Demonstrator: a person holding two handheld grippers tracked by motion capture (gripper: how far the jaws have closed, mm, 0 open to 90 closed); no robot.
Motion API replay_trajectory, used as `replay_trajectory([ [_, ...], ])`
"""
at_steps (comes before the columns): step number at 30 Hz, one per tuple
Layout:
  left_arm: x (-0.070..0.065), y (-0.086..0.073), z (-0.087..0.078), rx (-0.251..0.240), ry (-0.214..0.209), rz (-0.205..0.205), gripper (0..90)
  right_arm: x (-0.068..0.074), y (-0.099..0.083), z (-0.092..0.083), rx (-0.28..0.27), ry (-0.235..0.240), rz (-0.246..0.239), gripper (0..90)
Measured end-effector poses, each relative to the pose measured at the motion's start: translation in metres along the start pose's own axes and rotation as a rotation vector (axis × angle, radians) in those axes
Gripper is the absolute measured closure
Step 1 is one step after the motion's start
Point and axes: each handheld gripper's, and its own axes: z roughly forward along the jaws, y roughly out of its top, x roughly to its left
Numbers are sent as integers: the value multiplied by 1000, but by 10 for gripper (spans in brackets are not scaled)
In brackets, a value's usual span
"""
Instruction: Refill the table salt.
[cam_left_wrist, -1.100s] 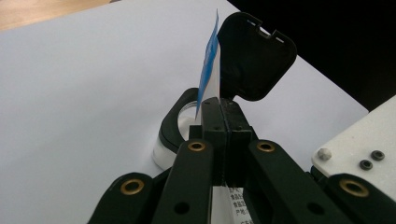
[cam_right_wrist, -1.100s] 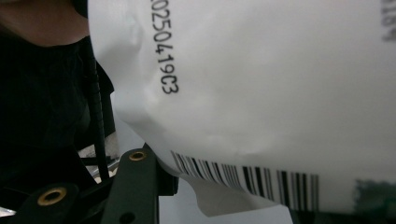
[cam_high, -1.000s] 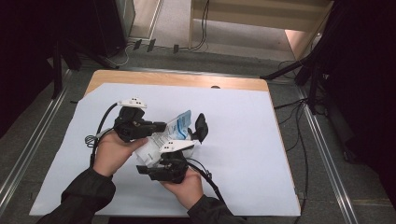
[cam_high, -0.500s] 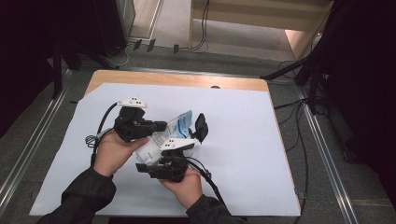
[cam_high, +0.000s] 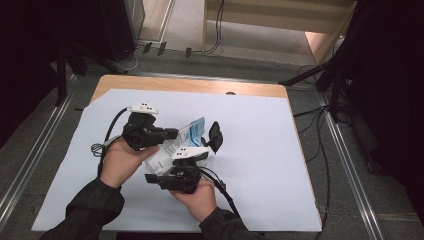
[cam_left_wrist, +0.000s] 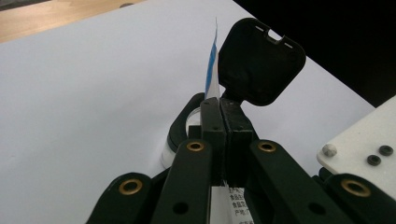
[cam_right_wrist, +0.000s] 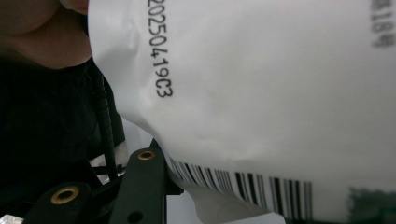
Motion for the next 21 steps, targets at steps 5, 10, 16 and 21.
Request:
replay_trajectory([
  [5,1,0,0,10,-4,5,900,-1,-2,0,5,-5,-2,625],
  [10,1,0,0,-3,1,0,900,-1,-2,1,1,-10,-5,624],
  [16,-3,3,-3,-15,7,24,900,0,1,0,-12,-8,11,619],
  [21,-2,2,-2,-11,1,20,900,0,1,-1,-8,-9,4,616],
])
